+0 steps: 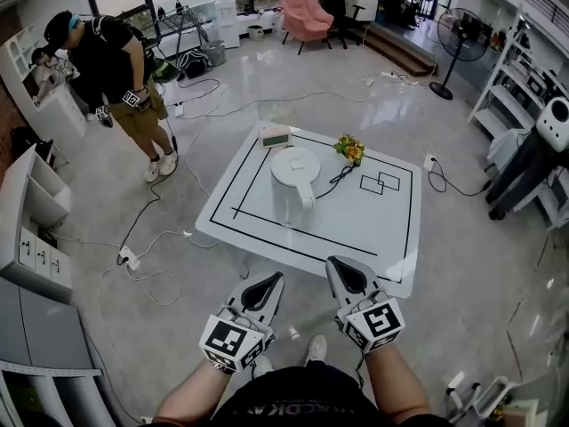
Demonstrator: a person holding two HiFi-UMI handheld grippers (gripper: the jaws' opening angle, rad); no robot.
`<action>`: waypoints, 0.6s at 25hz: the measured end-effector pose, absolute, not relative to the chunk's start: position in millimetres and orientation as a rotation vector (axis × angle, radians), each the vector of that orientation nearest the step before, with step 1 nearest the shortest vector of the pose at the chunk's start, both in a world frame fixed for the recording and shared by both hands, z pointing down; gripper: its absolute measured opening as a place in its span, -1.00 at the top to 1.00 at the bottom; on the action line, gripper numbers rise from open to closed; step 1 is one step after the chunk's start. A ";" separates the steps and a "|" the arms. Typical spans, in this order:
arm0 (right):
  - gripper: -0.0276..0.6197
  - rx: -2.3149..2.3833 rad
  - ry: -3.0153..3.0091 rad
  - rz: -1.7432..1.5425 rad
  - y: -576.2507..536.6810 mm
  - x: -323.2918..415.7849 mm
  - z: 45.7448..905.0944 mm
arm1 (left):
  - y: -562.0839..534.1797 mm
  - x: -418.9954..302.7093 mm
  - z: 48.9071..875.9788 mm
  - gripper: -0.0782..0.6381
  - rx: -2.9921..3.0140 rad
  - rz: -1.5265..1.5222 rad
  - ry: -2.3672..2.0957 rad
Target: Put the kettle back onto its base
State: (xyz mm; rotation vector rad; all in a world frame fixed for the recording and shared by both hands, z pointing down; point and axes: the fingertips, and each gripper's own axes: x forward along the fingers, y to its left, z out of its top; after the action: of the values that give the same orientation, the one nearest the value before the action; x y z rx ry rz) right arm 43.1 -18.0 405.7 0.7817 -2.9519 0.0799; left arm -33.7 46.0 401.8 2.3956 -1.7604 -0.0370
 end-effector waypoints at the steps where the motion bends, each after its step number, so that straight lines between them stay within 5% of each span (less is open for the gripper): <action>1: 0.91 0.800 -2.946 0.080 -14.8 45.2 406.3 | 48.1 -32.9 403.0 0.77 2.402 -0.041 -1.747; 15: 0.91 0.901 -2.873 0.095 20.1 64.8 415.2 | 76.4 -19.2 412.2 0.77 2.441 -0.044 -1.636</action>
State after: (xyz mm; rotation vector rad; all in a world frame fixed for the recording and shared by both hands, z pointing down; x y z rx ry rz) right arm 64.8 20.1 415.2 0.9009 -2.8729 0.0951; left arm -19.2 76.4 412.2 2.4406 -1.6359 -0.0439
